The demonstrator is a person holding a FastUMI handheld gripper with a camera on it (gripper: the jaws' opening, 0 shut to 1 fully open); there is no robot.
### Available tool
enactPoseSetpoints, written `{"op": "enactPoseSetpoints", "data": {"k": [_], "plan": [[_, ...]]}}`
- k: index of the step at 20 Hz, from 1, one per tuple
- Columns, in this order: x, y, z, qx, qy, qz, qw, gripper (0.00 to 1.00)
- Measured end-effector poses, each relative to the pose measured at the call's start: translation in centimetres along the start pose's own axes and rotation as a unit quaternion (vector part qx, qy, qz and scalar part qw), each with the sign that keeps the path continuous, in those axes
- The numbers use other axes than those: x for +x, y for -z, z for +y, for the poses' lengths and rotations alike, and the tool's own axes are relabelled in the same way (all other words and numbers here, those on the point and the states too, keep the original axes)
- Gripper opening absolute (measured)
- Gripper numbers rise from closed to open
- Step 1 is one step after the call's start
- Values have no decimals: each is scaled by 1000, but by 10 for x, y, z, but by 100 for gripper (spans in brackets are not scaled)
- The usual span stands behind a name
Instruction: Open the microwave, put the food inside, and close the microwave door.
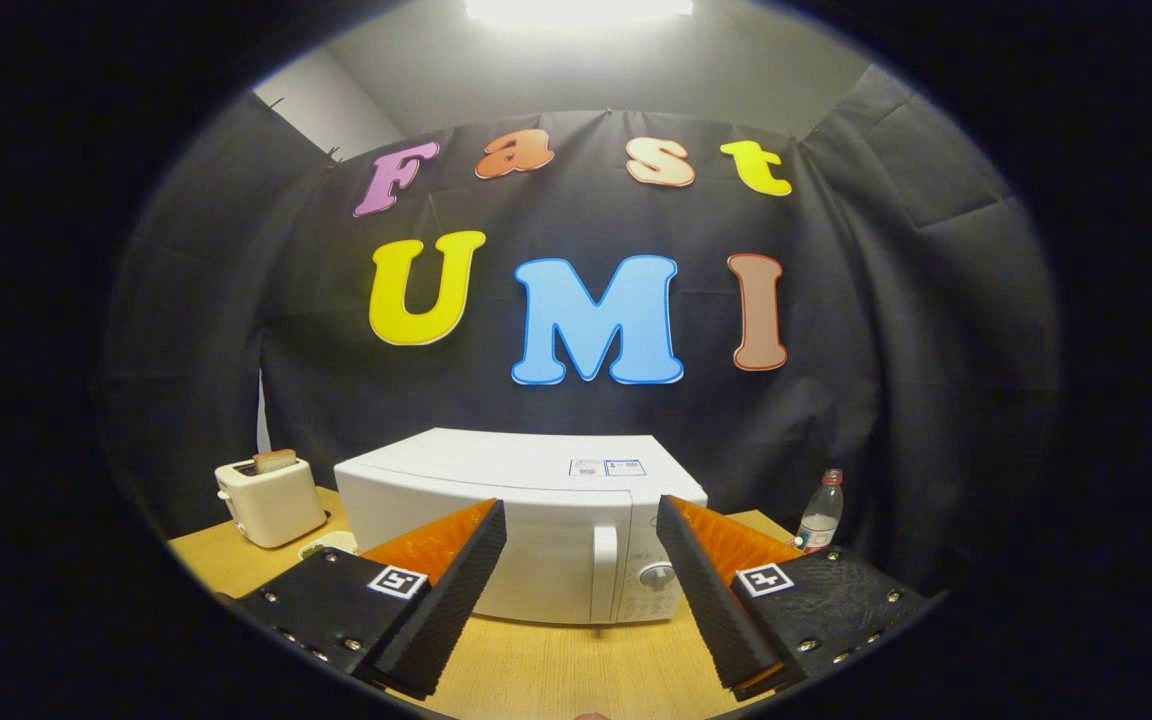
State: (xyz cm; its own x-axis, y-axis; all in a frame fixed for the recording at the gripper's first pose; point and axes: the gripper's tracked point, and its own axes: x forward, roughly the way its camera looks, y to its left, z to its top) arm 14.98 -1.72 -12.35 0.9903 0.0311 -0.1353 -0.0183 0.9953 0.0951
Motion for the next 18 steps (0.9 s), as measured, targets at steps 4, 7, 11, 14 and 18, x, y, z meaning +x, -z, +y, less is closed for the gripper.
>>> {"op": "enactPoseSetpoints", "data": {"k": [4, 7, 11, 14, 18], "plan": [[34, 29, -10, 7, -1, 27, 1000, 97], [57, 53, -17, 6, -4, 49, 999, 97], [79, 84, -20, 9, -10, 80, 997, 97], [89, 105, -16, 14, -18, 107, 994, 95], [101, 121, -12, 17, -24, 124, 992, 86]]}}
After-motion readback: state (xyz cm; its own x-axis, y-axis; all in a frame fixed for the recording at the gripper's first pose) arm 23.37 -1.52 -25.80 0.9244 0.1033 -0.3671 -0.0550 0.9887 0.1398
